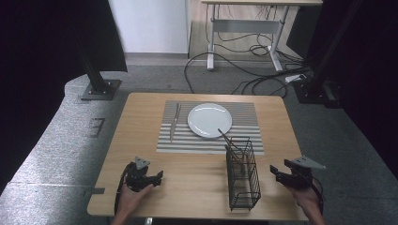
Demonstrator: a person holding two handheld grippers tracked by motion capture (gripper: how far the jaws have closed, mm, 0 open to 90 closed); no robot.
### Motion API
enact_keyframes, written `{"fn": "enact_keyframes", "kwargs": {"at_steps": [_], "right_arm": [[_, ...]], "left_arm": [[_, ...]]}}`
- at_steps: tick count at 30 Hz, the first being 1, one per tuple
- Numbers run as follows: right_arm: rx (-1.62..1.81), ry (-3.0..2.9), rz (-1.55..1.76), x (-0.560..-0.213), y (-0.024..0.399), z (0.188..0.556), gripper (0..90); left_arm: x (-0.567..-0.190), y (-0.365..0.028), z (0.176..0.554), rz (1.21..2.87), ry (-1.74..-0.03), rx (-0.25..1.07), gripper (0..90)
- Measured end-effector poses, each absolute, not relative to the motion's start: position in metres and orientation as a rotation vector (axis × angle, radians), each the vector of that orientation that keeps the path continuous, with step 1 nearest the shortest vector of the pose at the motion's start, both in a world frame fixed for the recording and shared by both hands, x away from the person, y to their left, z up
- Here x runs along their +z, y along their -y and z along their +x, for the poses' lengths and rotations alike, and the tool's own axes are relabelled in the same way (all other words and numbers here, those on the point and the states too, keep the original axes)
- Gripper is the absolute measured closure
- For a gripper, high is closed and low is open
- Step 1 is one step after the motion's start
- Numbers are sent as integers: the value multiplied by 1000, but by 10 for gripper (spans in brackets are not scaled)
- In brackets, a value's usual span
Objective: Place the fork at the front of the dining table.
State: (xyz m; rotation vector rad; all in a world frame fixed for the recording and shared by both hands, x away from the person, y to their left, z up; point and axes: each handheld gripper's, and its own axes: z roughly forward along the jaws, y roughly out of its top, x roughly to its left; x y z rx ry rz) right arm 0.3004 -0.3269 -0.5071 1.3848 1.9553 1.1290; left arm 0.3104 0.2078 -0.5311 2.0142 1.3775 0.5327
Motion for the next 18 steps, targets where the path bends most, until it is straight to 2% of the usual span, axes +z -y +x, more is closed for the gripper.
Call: {"fn": "enact_keyframes", "kwargs": {"at_steps": [18], "right_arm": [[1252,-1980,1222,-441,295,293,354]], "left_arm": [[-531,-199,314,2026,-1362,519,170]]}}
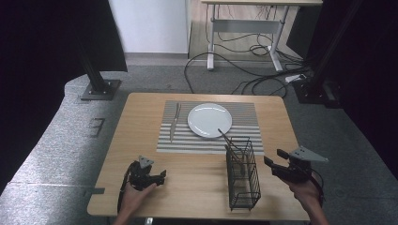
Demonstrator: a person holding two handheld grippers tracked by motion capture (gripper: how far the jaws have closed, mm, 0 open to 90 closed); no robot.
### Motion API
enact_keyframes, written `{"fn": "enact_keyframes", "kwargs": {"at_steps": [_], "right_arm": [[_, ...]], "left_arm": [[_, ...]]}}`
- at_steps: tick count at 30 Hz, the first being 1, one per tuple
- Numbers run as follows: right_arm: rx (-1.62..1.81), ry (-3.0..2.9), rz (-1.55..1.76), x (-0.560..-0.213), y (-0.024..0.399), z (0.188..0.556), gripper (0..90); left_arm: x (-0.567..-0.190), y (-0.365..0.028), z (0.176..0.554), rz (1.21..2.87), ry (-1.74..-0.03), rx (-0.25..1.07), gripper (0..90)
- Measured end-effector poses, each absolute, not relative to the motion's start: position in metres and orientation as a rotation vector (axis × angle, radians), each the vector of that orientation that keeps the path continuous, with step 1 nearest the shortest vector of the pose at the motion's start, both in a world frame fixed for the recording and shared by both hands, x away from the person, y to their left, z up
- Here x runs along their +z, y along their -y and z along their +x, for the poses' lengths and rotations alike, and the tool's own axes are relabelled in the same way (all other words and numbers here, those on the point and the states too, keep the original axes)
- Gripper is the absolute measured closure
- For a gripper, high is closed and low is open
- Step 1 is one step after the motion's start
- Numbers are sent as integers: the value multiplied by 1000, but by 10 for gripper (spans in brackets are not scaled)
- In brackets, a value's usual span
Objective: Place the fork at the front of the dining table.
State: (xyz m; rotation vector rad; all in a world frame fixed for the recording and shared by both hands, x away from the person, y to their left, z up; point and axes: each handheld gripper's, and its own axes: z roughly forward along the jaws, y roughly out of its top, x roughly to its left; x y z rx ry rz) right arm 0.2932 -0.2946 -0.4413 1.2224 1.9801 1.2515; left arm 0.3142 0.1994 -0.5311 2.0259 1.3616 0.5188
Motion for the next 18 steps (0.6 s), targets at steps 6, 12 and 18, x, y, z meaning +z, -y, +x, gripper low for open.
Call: {"fn": "enact_keyframes", "kwargs": {"at_steps": [6,12,18], "right_arm": [[1273,-2013,1171,-425,280,296,359],[1297,-2039,1139,-417,267,298,365],[1309,-2075,1107,-413,254,301,372]], "left_arm": [[-531,-201,314,2016,-1369,517,170],[-531,-202,314,2012,-1379,518,170],[-531,-204,313,2013,-1387,522,170]]}}
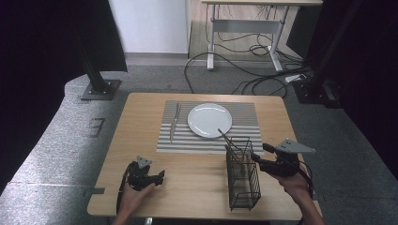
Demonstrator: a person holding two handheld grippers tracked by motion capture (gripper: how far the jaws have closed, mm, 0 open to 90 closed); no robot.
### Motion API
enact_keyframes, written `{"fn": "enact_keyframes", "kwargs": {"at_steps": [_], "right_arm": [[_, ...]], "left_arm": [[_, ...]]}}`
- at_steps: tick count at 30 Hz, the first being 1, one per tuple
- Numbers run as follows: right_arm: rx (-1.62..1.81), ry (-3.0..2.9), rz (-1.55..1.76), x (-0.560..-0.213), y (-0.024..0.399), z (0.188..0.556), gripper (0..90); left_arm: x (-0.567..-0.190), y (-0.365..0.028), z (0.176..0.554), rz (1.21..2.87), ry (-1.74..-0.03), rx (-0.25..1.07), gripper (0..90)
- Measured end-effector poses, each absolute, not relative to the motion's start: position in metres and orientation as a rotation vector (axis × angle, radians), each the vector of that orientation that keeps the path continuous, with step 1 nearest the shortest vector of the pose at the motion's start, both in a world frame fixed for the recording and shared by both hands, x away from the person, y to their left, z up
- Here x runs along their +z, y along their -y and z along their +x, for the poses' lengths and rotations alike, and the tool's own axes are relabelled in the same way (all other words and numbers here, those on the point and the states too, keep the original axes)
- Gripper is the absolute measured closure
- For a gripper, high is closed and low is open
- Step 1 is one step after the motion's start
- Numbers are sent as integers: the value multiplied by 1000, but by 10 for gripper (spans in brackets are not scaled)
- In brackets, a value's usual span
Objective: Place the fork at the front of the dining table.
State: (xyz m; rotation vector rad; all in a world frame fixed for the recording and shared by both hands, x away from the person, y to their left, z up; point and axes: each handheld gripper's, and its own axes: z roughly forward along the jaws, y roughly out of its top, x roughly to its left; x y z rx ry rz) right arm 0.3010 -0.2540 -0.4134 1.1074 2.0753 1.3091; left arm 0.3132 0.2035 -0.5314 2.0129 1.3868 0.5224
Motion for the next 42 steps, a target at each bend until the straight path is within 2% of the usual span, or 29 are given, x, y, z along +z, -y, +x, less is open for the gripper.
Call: {"fn": "enact_keyframes", "kwargs": {"at_steps": [33,42], "right_arm": [[1348,-2226,982,-409,194,311,435],[1313,-2260,952,-411,182,315,528]], "left_arm": [[-531,-209,313,1999,-1409,537,170],[-531,-212,314,1994,-1417,539,170]]}}
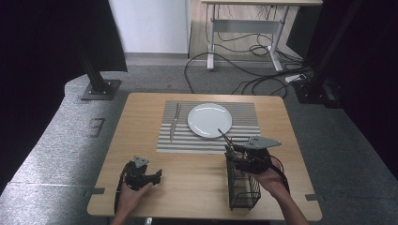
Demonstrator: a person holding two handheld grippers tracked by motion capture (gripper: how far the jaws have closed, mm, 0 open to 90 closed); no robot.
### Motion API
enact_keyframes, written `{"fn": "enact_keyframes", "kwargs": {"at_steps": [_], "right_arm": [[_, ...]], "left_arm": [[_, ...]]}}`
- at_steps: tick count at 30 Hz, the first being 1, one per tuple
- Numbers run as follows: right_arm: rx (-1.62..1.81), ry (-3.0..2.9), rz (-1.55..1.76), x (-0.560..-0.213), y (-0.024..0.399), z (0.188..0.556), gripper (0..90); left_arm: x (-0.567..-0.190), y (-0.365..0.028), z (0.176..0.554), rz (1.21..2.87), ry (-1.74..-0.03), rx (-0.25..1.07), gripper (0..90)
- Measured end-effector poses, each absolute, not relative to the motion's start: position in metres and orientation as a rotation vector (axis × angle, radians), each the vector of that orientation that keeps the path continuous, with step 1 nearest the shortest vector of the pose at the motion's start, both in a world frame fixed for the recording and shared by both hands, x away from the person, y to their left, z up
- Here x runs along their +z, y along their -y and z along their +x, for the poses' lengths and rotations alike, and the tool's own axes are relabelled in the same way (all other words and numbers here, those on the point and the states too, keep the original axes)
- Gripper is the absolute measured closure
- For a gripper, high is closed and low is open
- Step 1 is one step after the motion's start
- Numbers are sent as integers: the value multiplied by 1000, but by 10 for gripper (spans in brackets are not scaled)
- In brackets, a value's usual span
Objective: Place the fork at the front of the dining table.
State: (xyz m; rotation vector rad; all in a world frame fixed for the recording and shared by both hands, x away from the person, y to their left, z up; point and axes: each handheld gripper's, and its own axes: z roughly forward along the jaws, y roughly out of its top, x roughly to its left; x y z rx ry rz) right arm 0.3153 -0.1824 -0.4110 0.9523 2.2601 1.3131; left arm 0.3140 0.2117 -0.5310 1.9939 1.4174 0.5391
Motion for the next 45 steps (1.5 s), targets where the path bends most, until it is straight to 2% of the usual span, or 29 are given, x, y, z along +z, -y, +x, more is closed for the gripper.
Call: {"fn": "enact_keyframes", "kwargs": {"at_steps": [9,30,45], "right_arm": [[1304,-2252,957,-413,181,317,585],[1288,-2220,977,-417,186,317,778],[1261,-2158,995,-416,203,319,836]], "left_arm": [[-531,-213,314,1992,-1424,541,170],[-531,-215,314,1984,-1429,544,170],[-531,-215,315,1982,-1432,548,169]]}}
